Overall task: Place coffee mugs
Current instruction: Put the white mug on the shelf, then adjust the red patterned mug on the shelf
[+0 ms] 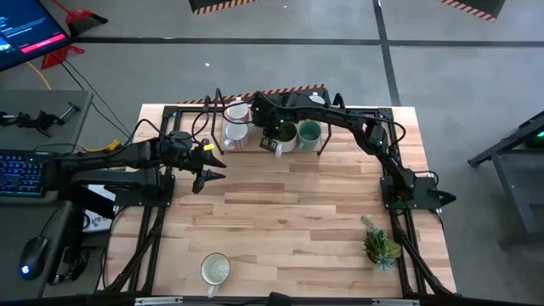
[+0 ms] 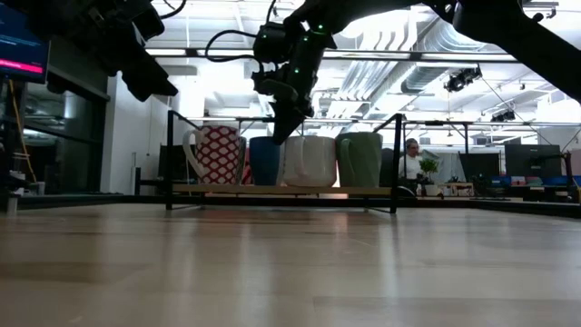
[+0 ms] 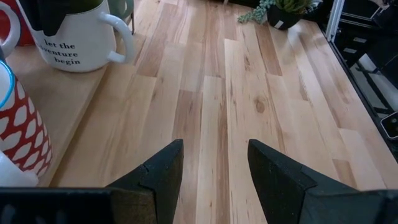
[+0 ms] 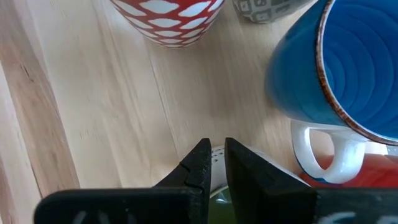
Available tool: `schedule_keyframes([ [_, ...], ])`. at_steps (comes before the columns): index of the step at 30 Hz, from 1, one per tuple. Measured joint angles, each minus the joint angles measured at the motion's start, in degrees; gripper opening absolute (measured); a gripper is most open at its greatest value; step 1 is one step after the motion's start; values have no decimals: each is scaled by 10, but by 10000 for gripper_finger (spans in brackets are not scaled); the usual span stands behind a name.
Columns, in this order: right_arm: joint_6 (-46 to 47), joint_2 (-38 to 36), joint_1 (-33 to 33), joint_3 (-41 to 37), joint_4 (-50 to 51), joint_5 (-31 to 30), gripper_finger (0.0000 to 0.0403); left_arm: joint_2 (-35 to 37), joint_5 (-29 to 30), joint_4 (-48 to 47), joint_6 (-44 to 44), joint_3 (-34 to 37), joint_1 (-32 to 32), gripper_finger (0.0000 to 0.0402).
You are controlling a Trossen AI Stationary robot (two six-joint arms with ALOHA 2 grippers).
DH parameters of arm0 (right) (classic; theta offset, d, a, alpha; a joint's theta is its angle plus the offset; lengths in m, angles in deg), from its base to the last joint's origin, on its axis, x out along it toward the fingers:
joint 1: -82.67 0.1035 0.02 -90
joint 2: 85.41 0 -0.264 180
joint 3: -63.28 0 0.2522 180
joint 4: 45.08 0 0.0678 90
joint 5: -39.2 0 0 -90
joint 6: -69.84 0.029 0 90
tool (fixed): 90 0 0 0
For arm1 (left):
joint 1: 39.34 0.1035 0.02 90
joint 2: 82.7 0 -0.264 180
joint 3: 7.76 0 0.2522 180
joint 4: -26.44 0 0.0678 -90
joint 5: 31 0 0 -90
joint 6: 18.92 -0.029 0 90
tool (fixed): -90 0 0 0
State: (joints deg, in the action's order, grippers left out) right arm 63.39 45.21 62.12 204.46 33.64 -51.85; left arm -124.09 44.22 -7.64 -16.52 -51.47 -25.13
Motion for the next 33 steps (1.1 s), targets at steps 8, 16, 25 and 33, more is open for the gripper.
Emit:
schedule_keyframes([
  [8, -4, 0, -4, 0, -6, 0, 35, 0, 0, 0, 0, 0, 0, 170],
  [16, -26, 2, 0, -2, -56, 27, 35, 0, 0, 0, 4, 0, 0, 170],
  [25, -58, 0, 23, 10, -115, 61, 35, 0, 0, 6, -18, 0, 0, 170],
  [33, -67, -102, 23, 42, -16, 68, 35, 0, 0, 27, -20, 0, 0, 170],
])
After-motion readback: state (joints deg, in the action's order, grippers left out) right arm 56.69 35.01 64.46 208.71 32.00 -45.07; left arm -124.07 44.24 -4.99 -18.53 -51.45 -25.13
